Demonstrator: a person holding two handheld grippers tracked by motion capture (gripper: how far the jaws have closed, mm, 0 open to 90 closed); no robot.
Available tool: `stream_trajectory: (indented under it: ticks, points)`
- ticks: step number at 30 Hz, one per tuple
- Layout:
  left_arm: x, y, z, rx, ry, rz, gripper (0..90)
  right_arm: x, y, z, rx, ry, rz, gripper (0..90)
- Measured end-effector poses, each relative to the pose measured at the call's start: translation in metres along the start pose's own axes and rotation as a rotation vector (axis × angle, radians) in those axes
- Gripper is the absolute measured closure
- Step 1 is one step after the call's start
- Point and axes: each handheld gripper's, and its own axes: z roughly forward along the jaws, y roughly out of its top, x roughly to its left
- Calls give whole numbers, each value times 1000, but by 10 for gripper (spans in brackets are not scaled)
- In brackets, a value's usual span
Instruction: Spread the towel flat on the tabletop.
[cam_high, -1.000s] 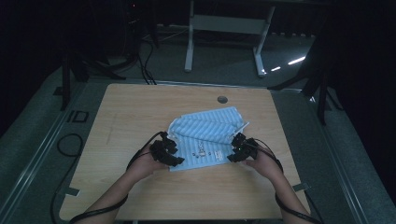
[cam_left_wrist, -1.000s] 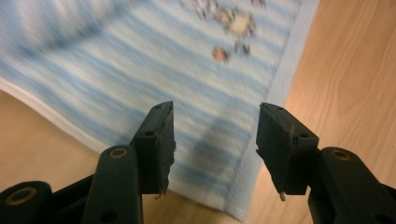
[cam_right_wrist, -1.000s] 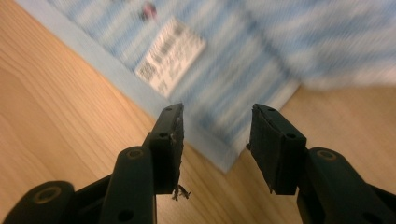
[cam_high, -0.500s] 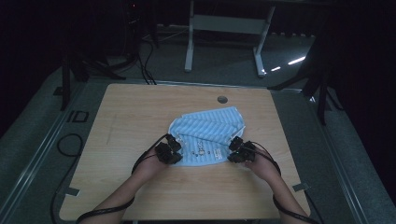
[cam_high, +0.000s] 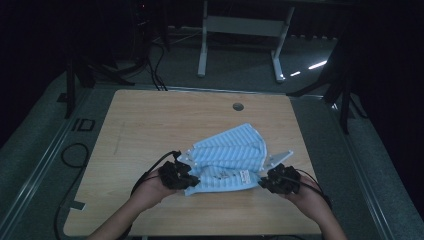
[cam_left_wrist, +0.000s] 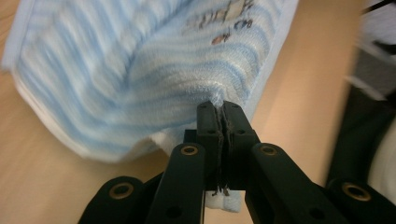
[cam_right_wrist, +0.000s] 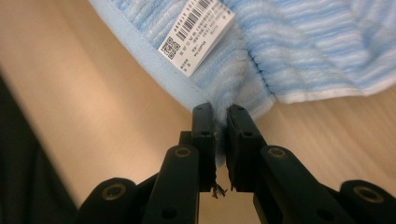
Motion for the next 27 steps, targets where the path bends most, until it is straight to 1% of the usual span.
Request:
stream_trajectory:
  ticks: [1, 2, 3, 4, 5, 6, 7, 8, 9, 10, 11, 12, 14, 15, 16, 17, 18, 19, 20, 21, 22, 23, 24, 25, 26, 27]
  points:
    - [-8, -2, 0, 3, -22, 21, 866, 7, -6, -6, -5, 13, 3, 826]
    - [-17, -5, 0, 5, -41, 26, 865, 14, -13, -11, -15, 24, -1, 824]
    - [-25, -8, 3, 13, -87, 29, 863, 20, -20, -16, -25, 34, -1, 824]
    - [-32, -12, 7, 29, -153, 37, 856, 26, -28, -18, -24, 51, 6, 820]
    - [-40, -16, 12, 38, -191, 43, 849, 33, -35, -19, -17, 69, -3, 816]
    - [-46, -19, 17, 55, -231, 49, 834, 39, -42, -19, -7, 78, -12, 800]
    - [-50, -22, 20, 75, -275, 49, 790, 43, -48, -18, 3, 86, -8, 746]
    - [-52, -23, 22, 81, -278, 53, 738, 45, -54, -17, 17, 96, -3, 677]
    - [-50, -24, 21, 86, -249, 62, 706, 47, -58, -18, 24, 87, -2, 675]
    - [-45, -24, 20, 80, -225, 48, 687, 47, -61, -19, 21, 71, 5, 673]
    - [-38, -24, 17, 69, -216, 21, 685, 46, -62, -20, 17, 55, 18, 649]
    - [-30, -23, 14, 58, -183, 6, 685, 45, -62, -21, 13, 40, 27, 648]
    - [-15, -19, 9, 44, -98, -4, 685, 45, -59, -22, -4, 18, 22, 661]
    - [-5, -16, 7, 41, -38, -13, 690, 46, -57, -21, -8, 10, 15, 707]
    - [6, -13, 7, 40, 14, -30, 700, 48, -55, -20, -7, 12, 2, 720]
    - [18, -10, 8, 39, 54, -54, 700, 50, -52, -17, -9, 23, -10, 719]
    - [29, -6, 10, 43, 109, -67, 699, 52, -50, -14, -6, 31, -17, 717]
    - [39, -2, 13, 44, 159, -67, 699, 53, -47, -10, -5, 36, -26, 707]
    - [49, 2, 17, 49, 181, -70, 690, 54, -45, -7, -7, 40, -27, 700]
    - [58, 6, 21, 39, 197, -83, 684, 55, -43, -4, -6, 41, -24, 700]
    - [67, 11, 25, 42, 211, -97, 684, 55, -42, -1, -9, 42, -30, 700]
    - [76, 15, 29, 33, 201, -115, 689, 56, -40, 2, -11, 44, -32, 701]
    - [83, 18, 33, 16, 184, -128, 738, 56, -39, 4, -14, 50, -30, 704]
    - [90, 22, 38, 16, 176, -145, 771, 55, -39, 7, -13, 51, -32, 704]
    - [96, 25, 44, 29, 178, -155, 805, 55, -38, 10, -8, 49, -29, 709]
    - [101, 27, 50, 35, 169, -152, 829, 54, -38, 12, -3, 48, -31, 714]
